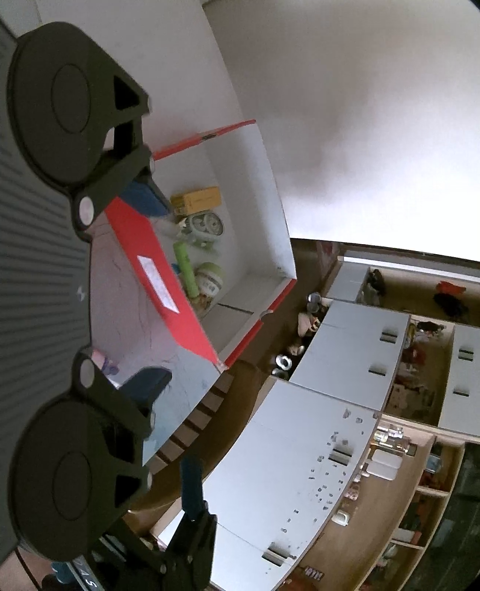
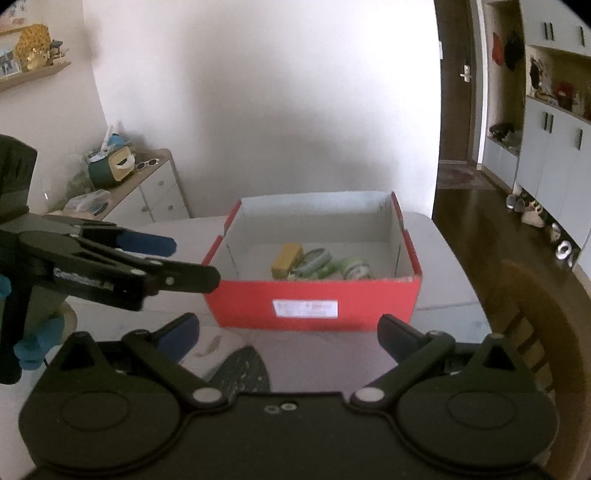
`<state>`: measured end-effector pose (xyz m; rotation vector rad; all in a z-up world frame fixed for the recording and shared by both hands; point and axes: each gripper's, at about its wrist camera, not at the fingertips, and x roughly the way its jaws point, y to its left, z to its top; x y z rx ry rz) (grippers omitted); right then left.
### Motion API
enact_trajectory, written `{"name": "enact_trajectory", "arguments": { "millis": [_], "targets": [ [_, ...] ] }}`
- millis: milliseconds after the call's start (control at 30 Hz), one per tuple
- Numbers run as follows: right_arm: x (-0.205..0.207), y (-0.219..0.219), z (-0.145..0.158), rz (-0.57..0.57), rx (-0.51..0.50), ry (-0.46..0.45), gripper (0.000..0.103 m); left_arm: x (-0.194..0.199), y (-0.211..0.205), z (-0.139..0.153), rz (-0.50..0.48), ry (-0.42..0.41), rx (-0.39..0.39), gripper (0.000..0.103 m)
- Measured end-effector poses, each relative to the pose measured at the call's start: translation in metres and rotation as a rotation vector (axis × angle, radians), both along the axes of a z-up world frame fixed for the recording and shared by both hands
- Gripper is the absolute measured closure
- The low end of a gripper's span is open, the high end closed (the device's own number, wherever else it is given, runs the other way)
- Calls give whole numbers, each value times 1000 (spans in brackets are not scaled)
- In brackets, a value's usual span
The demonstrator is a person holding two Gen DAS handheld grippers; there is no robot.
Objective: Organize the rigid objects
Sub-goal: 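Move both tools back out of the box over the remaining table items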
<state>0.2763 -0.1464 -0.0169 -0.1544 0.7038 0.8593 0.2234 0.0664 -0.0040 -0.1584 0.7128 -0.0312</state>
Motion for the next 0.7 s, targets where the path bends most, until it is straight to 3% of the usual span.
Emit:
{"name": "enact_trajectory", "arguments": {
  "millis": [400,700],
  "targets": [
    [-34,-42,-39,-96,-49,2,0,-47,-14,-25,34,-58,-37,0],
    [-47,-61,-84,-126,-93,71,0,-77,-26,-68,18,16,-32,0]
  ]
}}
